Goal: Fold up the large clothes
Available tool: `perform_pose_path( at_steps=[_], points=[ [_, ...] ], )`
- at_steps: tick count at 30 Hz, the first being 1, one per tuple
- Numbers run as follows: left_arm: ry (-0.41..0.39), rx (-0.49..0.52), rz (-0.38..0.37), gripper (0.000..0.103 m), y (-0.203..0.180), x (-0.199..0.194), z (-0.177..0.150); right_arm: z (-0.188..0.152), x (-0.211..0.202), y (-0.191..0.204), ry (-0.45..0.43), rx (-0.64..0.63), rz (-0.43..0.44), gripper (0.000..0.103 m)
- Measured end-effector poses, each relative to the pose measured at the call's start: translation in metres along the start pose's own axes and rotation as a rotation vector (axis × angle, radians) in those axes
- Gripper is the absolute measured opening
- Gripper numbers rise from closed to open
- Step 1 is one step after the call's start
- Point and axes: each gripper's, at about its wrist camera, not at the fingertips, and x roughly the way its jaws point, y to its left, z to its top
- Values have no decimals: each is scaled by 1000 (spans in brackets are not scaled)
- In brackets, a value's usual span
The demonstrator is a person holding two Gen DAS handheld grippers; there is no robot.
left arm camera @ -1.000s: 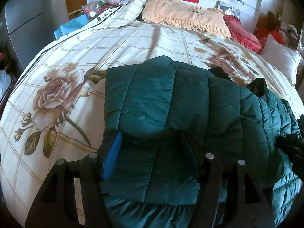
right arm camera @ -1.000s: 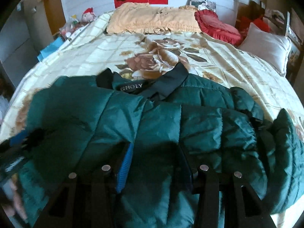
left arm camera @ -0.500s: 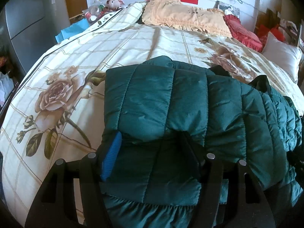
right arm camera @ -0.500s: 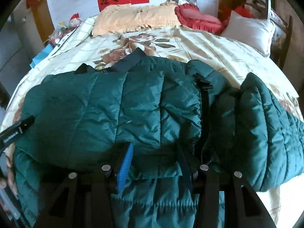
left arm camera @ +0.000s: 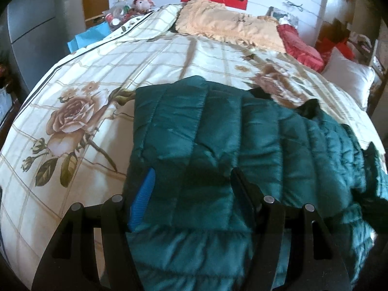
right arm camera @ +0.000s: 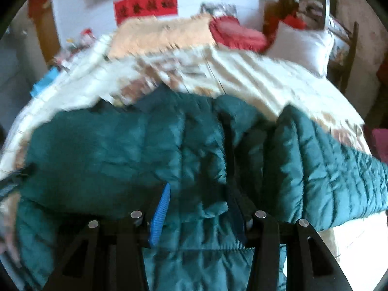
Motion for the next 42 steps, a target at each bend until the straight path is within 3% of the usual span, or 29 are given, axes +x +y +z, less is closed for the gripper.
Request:
perform_pose_path(
  at_steps=[3, 11, 15, 22, 42],
  points=[
    [-13, 19, -26, 65, -8, -14, -4, -5, 1, -2, -14, -8, -1, 46],
    [-32, 46, -96, 65, -37, -36, -11, -24, -51, -14, -53, 27, 64, 49],
    [-9, 46, -132, 65, -53, -39, -17, -39, -71, -16, -76, 22, 82, 64],
    [8, 76, -153, 65, -80, -47, -32, -56, -84, -22, -76, 41, 95, 66],
    [27, 165, -204, 65, -142, -56, -64, -70, -94, -91, -99, 137, 20, 71]
  ],
)
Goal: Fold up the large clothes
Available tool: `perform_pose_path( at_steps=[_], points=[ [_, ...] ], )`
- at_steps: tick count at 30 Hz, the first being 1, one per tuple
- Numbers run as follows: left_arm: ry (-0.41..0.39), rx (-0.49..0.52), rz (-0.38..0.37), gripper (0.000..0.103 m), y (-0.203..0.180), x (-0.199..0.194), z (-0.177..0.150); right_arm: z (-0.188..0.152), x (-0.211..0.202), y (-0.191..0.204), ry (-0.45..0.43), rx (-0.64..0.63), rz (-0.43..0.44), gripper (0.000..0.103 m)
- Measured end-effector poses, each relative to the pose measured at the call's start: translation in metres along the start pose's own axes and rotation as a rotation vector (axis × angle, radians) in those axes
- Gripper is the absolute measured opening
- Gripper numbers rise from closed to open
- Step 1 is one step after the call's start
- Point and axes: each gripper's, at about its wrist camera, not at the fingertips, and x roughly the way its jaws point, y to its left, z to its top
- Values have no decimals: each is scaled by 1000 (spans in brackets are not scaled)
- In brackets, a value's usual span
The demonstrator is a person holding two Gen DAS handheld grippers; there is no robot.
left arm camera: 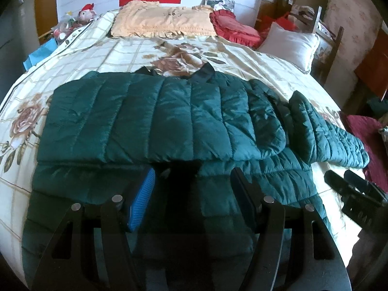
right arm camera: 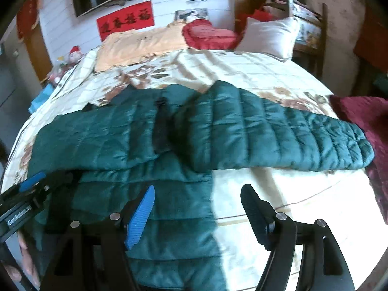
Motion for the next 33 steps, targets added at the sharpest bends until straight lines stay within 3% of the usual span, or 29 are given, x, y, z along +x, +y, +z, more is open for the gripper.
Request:
perform_pose_path(
  at_steps=[20, 33],
  points=[
    [47, -23, -18, 65, -9, 17, -15, 19, 15, -135, -9, 132, -204, 71],
    [67, -31, -17, 65, -5, 21, -22, 28, 26, -201, -4, 240, -263, 71]
  ],
)
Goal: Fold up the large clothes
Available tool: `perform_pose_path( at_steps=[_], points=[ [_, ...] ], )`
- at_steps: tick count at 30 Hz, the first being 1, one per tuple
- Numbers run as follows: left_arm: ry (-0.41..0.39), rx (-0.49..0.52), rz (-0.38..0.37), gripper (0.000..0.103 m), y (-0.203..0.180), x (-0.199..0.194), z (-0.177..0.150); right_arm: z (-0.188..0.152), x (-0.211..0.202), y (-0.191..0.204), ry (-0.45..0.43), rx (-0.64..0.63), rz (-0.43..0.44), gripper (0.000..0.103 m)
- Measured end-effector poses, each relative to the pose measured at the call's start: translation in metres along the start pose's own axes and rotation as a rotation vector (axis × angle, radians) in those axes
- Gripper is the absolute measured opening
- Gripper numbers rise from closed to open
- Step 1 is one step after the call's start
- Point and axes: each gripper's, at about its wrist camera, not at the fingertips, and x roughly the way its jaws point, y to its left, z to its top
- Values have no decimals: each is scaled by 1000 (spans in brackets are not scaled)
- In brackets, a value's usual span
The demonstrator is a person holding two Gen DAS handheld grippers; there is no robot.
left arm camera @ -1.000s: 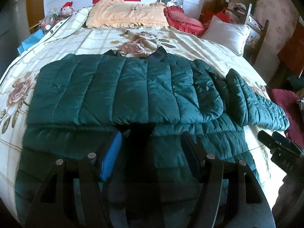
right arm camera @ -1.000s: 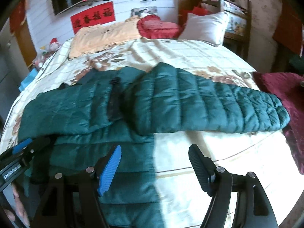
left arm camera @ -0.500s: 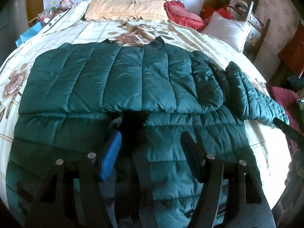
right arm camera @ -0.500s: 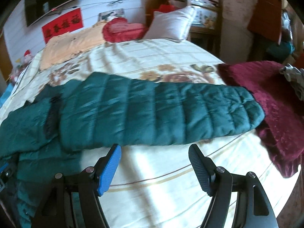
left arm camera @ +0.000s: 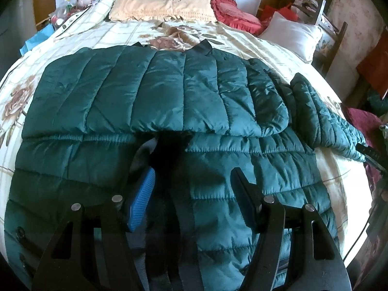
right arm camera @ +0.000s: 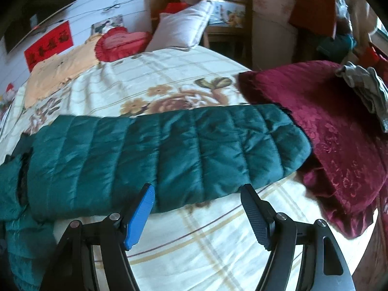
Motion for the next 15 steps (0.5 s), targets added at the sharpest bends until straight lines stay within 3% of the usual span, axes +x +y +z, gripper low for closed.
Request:
perform_pose_path(
  at_steps=[9, 15],
  points=[
    [4, 6, 2, 65, 2, 2, -2, 25, 9, -51, -28, 119, -59, 77],
    [6, 5, -4, 65, 3, 3, -2, 37, 34, -75, 14, 194, -74, 77]
  ],
)
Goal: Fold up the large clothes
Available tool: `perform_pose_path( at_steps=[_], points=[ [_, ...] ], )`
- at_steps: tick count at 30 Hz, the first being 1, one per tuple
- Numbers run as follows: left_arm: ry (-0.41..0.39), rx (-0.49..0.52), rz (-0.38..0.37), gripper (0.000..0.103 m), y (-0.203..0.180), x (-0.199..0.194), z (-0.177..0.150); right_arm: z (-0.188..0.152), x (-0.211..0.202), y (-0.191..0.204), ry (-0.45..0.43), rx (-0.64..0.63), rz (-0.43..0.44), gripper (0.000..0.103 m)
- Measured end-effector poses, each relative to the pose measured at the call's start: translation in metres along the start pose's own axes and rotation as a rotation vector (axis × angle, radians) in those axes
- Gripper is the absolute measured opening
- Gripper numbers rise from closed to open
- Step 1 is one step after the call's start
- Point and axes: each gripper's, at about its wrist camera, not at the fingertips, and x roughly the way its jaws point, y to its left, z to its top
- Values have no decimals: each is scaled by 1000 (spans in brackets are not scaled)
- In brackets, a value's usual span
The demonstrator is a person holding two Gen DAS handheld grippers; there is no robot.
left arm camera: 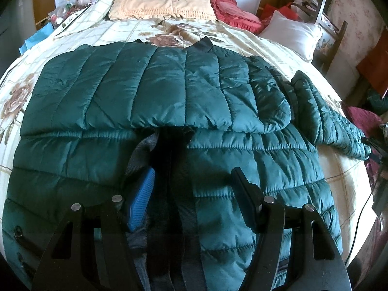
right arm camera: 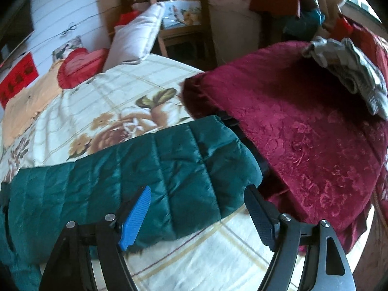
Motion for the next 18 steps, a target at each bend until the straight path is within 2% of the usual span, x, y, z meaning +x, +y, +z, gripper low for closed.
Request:
perform_pose_path(
  at_steps=[3, 8, 18],
  points=[
    [0, -2, -1, 65, 0, 1, -1, 5, 11, -8, 9, 42, -1, 77],
    [6, 0, 2, 65, 0, 3, -1, 12, 24, -9, 19, 77, 13, 84],
    [0, -8, 1, 65, -1, 5, -1, -2, 16, -19, 82, 161, 60, 84]
  ],
)
